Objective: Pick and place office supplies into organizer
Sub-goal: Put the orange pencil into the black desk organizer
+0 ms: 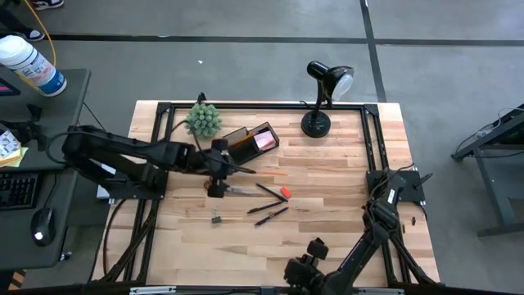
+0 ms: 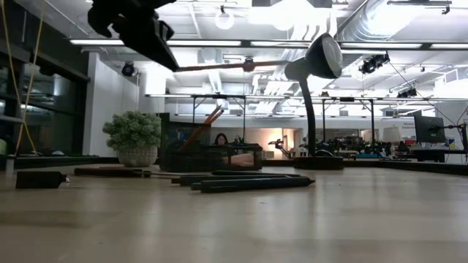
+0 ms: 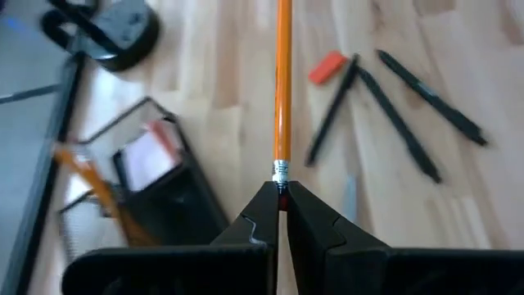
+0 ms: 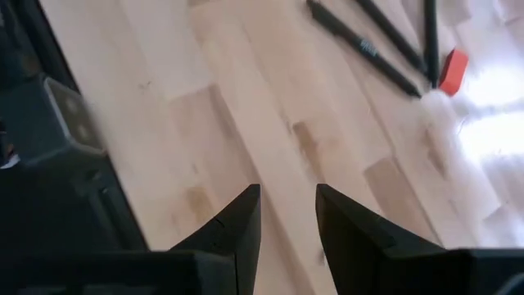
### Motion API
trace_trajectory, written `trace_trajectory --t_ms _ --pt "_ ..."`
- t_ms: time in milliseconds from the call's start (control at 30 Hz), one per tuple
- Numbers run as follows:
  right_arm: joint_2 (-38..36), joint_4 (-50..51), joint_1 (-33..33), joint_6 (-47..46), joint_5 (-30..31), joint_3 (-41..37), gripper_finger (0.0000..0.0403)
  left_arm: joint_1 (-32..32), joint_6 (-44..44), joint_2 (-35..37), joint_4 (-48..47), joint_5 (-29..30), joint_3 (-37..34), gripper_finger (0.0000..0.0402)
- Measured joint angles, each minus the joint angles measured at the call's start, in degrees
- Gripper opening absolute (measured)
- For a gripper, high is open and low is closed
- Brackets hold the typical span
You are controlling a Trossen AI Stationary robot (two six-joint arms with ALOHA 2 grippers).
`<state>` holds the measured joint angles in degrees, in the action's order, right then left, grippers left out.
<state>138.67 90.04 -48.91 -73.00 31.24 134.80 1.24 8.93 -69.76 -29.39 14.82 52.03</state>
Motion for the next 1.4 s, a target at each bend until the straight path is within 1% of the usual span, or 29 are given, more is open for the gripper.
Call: trace_trajectory --t_ms 200,267,500,600,800,933,1033,1200,1300,1400 --pt "0.0 0.0 1.7 2.5 1.9 0.0 0.0112 3.2 2.5 4.3 -3.9 2.3 0.1 0.0" --pt "0.0 0.0 2.1 2.5 2.4 0.0 0.0112 3.9 4.1 5.2 -6.8 3.4 1.0 0.0" --pt "0.0 0.0 2.9 2.8 2.7 0.0 0.0112 5.9 13.6 5.6 -15.0 8.2 8.5 0.0" --pt "0.0 0.0 3.0 2.7 2.7 0.0 0.0112 6.4 16.8 5.6 -16.9 11.1 11.8 0.0" --pt "0.0 0.0 3.0 2.6 2.7 0.0 0.0112 6.4 26.2 5.6 -24.5 19.1 18.4 0.0" --pt "0.0 0.0 3.0 2.6 2.8 0.0 0.0112 6.4 31.0 5.6 -29.5 24.0 21.0 0.0" --pt "0.0 0.0 3.1 2.7 2.8 0.0 0.0112 6.4 35.1 5.5 -31.7 26.6 21.2 0.0" --pt "0.0 0.0 3.4 2.8 2.8 0.0 0.0112 6.4 40.4 2.7 -36.4 29.4 21.2 0.0" --pt "0.0 0.0 3.5 3.3 2.9 0.0 0.0112 6.4 42.4 -0.4 -39.1 32.5 21.2 0.0" --pt "0.0 -0.1 3.6 3.9 2.9 0.0 0.0112 6.4 43.9 -3.8 -39.9 36.2 21.2 0.0"
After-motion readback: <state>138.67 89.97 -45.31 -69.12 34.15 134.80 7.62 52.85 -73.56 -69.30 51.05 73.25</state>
